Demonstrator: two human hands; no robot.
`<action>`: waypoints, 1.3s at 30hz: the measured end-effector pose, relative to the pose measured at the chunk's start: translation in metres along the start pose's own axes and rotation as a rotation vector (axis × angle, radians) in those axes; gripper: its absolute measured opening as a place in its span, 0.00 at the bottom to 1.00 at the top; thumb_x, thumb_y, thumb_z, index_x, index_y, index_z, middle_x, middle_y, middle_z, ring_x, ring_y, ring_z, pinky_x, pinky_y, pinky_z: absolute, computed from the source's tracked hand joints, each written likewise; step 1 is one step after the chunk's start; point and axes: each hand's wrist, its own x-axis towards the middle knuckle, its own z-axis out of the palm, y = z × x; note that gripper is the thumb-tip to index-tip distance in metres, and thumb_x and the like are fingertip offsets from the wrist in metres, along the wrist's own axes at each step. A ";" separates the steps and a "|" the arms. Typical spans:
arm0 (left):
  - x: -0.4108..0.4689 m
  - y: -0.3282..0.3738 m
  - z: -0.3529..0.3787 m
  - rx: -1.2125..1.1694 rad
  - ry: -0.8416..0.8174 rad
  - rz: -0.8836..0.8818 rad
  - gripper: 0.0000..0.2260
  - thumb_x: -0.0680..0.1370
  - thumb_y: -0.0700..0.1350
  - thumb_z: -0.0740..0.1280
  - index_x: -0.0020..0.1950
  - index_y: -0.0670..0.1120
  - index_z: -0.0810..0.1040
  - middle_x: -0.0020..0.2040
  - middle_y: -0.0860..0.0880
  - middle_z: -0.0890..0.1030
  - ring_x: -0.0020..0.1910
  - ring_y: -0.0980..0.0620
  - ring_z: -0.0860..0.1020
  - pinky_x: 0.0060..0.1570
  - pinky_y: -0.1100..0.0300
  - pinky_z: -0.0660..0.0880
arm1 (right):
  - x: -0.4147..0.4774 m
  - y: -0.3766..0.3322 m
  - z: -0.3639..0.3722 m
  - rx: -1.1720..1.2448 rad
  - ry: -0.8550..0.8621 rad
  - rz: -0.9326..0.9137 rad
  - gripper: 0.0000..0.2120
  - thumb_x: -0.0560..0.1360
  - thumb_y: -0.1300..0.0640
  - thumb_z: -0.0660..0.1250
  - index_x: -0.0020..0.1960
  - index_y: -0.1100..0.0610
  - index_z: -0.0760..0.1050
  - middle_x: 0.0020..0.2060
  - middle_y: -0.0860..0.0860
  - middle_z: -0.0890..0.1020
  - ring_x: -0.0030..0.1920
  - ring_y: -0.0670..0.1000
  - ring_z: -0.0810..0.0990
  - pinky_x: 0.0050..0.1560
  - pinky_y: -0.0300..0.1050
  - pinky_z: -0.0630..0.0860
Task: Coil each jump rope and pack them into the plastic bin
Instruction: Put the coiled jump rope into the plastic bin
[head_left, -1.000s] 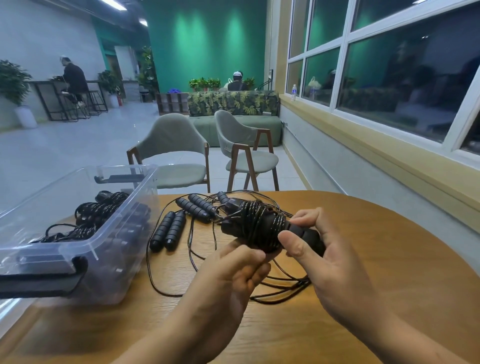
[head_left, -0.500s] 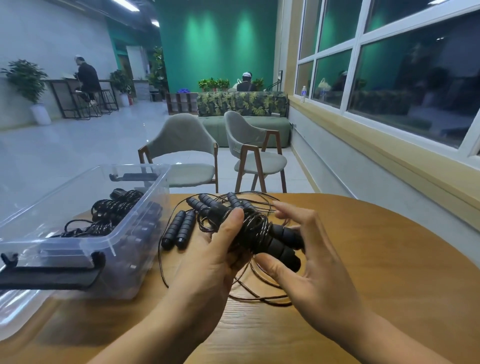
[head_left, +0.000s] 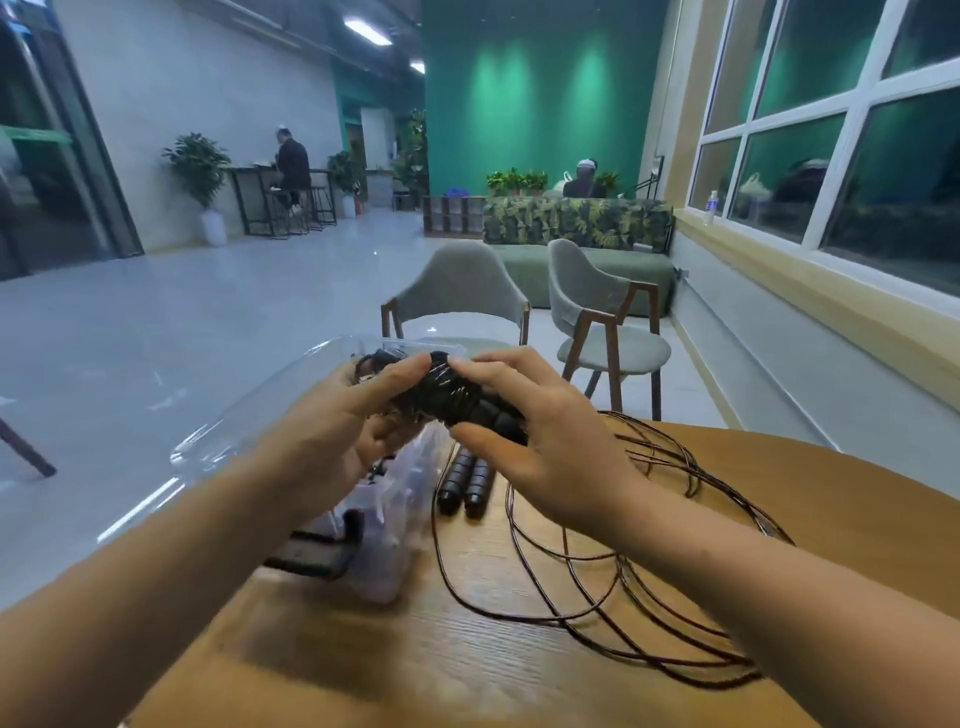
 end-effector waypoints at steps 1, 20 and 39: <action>0.008 0.006 -0.010 0.011 0.004 -0.017 0.20 0.73 0.51 0.75 0.63 0.45 0.80 0.51 0.44 0.87 0.47 0.50 0.86 0.49 0.58 0.82 | 0.016 0.001 0.006 0.011 -0.017 -0.007 0.26 0.81 0.48 0.73 0.78 0.45 0.73 0.69 0.43 0.75 0.66 0.45 0.77 0.67 0.50 0.79; 0.185 0.013 -0.097 0.245 0.000 -0.341 0.28 0.75 0.58 0.74 0.66 0.39 0.78 0.53 0.37 0.85 0.48 0.41 0.86 0.41 0.58 0.86 | 0.191 0.081 0.081 -0.054 -0.446 0.243 0.21 0.83 0.48 0.70 0.74 0.50 0.71 0.64 0.49 0.80 0.53 0.51 0.83 0.53 0.44 0.81; 0.221 -0.007 -0.109 1.586 0.091 0.577 0.18 0.79 0.64 0.68 0.53 0.50 0.79 0.51 0.48 0.78 0.49 0.45 0.75 0.49 0.49 0.75 | 0.226 0.085 0.092 -0.600 -0.788 0.125 0.18 0.85 0.50 0.66 0.72 0.56 0.71 0.61 0.56 0.80 0.57 0.56 0.77 0.56 0.51 0.73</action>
